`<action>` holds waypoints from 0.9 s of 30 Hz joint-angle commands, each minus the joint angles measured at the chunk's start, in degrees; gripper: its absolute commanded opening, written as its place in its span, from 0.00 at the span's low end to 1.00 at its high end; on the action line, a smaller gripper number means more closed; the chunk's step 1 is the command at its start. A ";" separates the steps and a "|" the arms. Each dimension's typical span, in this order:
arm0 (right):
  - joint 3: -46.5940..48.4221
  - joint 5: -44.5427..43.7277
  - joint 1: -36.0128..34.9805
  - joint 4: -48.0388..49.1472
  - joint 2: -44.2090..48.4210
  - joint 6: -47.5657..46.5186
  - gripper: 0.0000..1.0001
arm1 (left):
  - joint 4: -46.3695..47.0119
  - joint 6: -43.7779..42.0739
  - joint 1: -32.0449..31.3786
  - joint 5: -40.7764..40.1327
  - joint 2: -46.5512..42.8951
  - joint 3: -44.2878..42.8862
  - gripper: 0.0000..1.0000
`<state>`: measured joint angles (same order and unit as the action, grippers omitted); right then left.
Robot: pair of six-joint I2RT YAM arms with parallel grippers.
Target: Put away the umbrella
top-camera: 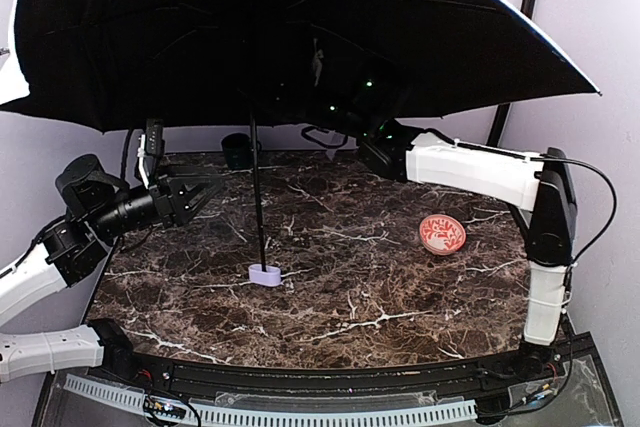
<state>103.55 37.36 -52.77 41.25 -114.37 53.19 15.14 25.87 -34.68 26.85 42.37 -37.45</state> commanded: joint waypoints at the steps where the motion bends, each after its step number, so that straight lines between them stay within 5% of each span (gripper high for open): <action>1: -1.87 -16.39 -2.14 -11.03 9.04 -12.18 0.00 | 2.74 1.55 -0.22 -1.59 -0.23 0.01 0.75; 4: -0.75 -35.11 -5.59 -22.88 12.68 -22.07 0.00 | 2.35 1.92 -0.22 -2.74 0.34 0.06 0.75; 11: 3.91 -58.83 -10.84 -34.22 12.60 -28.03 0.00 | 3.35 1.93 -4.64 -6.24 5.14 -1.87 0.73; 23: 15.05 -70.75 -17.50 -40.98 6.10 -37.04 0.00 | -0.33 -5.53 -10.67 -17.75 13.21 -6.95 0.70; 27: 14.33 -70.81 -17.88 -40.72 6.31 -34.91 0.00 | -2.18 -6.46 -11.52 -19.95 16.37 -9.50 0.58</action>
<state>115.70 -31.22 -69.95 -3.09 -108.79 18.20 14.70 22.00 -45.23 10.61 56.75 -43.62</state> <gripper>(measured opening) 0.082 0.621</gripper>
